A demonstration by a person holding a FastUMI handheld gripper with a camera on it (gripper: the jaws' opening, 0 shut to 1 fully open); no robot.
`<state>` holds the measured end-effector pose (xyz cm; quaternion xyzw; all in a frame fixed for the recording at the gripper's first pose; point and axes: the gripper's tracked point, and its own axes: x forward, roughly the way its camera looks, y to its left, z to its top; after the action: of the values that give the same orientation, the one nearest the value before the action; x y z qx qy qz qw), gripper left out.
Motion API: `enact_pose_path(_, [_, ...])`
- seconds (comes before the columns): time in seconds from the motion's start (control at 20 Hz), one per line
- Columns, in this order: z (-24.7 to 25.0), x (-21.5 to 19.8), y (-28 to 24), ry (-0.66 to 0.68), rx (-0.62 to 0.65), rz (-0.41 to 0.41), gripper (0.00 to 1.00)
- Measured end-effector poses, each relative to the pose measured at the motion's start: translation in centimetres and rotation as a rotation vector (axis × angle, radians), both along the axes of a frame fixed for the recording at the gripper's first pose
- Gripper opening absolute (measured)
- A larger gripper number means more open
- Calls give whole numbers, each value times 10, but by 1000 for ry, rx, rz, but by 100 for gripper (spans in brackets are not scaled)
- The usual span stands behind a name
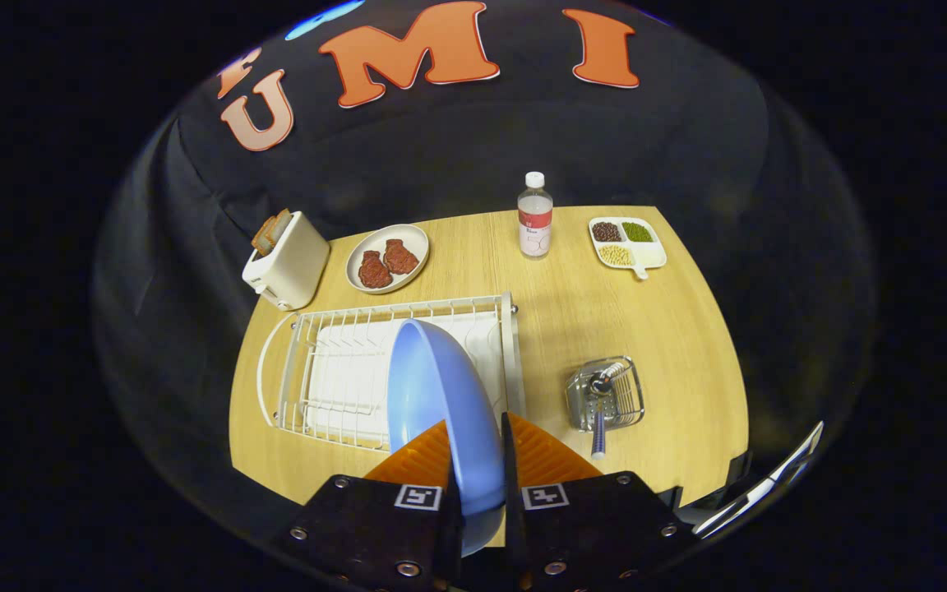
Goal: Take the plate from the dish rack, then take the spoon from the basket and place it into the plate.
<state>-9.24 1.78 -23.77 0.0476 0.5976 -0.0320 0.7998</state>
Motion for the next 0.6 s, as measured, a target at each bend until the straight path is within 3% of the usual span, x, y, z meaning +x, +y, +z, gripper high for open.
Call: enact_pose_path(0.6, [-48, -125, -4, 85, 156, 0, 21])
